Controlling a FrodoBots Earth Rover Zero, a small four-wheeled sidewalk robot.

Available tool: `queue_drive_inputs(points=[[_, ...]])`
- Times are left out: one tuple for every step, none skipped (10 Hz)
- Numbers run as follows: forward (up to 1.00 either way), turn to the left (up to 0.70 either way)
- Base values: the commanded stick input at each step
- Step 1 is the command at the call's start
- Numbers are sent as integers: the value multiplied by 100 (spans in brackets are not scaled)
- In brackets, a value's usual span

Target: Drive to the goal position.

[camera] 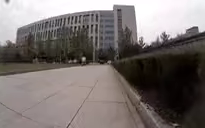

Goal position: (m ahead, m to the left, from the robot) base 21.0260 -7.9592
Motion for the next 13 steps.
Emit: queue_drive_inputs(points=[[70,2],[70,11],[70,13],[70,14],[70,14],[70,14],[70,13],[70,10],[70,0],[70,0],[70,0],[70,0],[70,0]])
